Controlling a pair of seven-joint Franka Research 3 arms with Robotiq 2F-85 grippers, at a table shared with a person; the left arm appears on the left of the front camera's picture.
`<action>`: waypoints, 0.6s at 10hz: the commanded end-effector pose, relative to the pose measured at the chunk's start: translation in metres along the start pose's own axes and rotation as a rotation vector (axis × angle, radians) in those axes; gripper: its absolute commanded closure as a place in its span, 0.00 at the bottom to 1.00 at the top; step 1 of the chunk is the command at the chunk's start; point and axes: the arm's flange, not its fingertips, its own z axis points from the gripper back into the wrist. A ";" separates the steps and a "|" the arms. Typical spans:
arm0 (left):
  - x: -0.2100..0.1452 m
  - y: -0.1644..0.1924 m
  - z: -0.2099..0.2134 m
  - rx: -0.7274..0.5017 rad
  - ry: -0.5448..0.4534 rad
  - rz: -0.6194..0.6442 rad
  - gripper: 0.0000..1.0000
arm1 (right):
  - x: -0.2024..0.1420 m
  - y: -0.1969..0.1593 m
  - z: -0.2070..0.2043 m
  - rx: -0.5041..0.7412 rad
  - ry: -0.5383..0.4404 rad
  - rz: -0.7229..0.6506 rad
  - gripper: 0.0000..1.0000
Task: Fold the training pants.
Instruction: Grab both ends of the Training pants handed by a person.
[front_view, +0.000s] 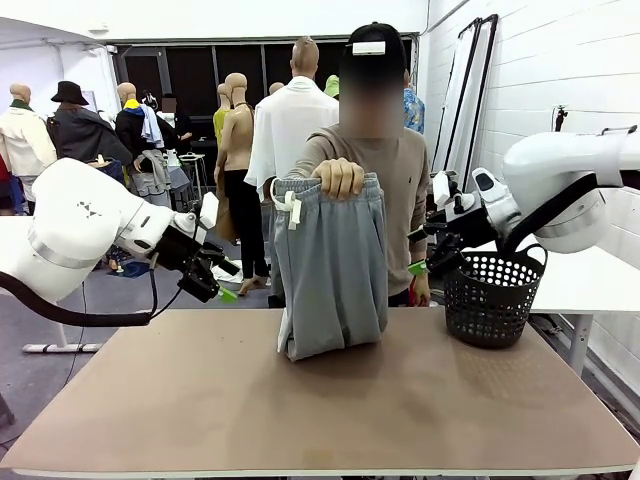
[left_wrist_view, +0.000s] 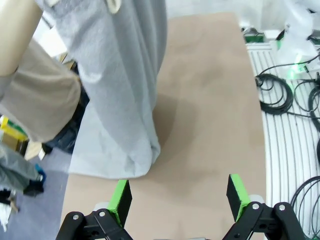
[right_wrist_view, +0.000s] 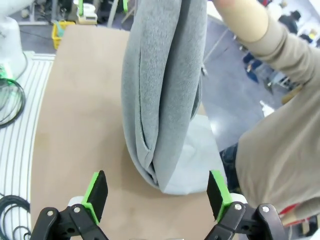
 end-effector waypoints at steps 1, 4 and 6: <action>-0.013 0.018 -0.003 -0.084 -0.105 0.012 0.00 | -0.009 -0.014 -0.015 0.025 -0.043 0.023 0.00; -0.004 0.002 0.000 -0.034 -0.053 -0.001 0.00 | -0.005 -0.006 -0.009 0.010 -0.026 0.009 0.00; -0.004 0.002 0.000 -0.034 -0.053 -0.001 0.00 | -0.005 -0.006 -0.009 0.010 -0.026 0.009 0.00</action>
